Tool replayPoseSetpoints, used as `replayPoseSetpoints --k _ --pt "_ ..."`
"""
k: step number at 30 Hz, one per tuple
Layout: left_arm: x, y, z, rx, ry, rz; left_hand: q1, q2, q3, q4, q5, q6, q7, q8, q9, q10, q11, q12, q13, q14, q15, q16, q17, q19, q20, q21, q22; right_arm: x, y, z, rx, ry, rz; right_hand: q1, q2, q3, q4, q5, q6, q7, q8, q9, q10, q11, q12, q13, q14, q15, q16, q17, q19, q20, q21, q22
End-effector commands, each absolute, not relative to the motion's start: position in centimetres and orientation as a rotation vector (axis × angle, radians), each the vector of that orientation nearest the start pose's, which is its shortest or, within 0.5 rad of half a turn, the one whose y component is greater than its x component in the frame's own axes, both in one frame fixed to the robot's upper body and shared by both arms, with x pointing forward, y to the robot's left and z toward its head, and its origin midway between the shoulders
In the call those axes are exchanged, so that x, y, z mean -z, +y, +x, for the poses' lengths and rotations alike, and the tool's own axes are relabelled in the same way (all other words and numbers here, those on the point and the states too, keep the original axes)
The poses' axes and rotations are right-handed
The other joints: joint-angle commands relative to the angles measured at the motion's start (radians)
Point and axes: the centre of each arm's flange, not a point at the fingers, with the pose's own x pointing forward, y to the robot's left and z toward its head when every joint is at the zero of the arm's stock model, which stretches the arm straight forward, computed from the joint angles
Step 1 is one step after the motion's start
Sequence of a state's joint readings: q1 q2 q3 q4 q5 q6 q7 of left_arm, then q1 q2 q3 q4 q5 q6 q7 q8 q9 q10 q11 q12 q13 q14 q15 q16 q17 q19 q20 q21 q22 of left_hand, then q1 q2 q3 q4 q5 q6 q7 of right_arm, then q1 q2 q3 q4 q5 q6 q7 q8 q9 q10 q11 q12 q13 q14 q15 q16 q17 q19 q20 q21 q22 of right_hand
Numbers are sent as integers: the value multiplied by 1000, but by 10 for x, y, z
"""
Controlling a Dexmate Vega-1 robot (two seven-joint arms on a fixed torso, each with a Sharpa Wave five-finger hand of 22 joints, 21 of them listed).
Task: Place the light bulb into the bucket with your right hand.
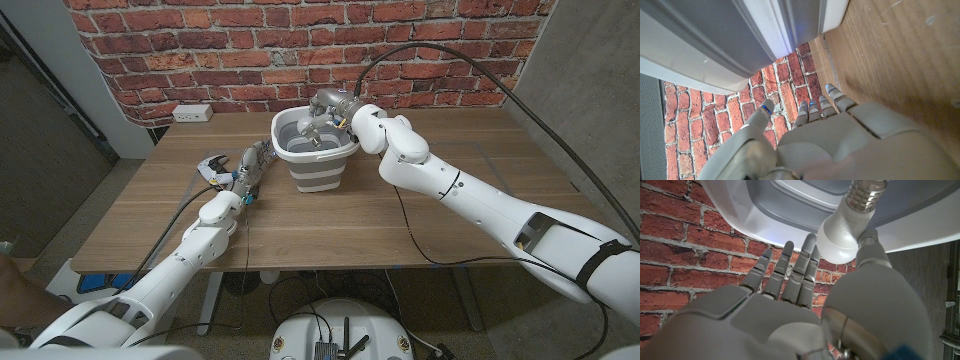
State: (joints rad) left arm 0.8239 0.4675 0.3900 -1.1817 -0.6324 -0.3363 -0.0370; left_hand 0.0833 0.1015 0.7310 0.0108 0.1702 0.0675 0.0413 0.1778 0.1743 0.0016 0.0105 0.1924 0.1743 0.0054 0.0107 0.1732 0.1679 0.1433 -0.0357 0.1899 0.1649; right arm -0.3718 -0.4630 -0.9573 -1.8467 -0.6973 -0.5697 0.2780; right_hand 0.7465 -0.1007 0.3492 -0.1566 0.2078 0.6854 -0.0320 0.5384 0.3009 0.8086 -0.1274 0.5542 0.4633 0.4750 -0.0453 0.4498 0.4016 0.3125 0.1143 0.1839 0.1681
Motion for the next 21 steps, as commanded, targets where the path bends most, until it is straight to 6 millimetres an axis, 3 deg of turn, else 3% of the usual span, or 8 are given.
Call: replayPoseSetpoints --k 1,21 --pt "55 294 664 165 -566 -45 11 81 1 -2 2 5 0 4 2 5 -2 1 4 -1 2 7 3 -8 -18 1 6 -113 -9 571 -137 -661 -1567 59 59 0 0 5 -14 -5 32 -1 17 -46 -6 0 -5 -85 -6 2 -5 3 2 0" --pt "55 290 665 180 -561 -41 12 82 1 -2 2 6 0 5 2 7 -3 1 4 0 2 7 3 -6 -19 2 6 -114 -3 586 -214 -569 -1673 55 63 -4 3 4 -27 -5 27 -8 4 -41 -19 -4 -13 -78 -7 3 -7 3 3 0"
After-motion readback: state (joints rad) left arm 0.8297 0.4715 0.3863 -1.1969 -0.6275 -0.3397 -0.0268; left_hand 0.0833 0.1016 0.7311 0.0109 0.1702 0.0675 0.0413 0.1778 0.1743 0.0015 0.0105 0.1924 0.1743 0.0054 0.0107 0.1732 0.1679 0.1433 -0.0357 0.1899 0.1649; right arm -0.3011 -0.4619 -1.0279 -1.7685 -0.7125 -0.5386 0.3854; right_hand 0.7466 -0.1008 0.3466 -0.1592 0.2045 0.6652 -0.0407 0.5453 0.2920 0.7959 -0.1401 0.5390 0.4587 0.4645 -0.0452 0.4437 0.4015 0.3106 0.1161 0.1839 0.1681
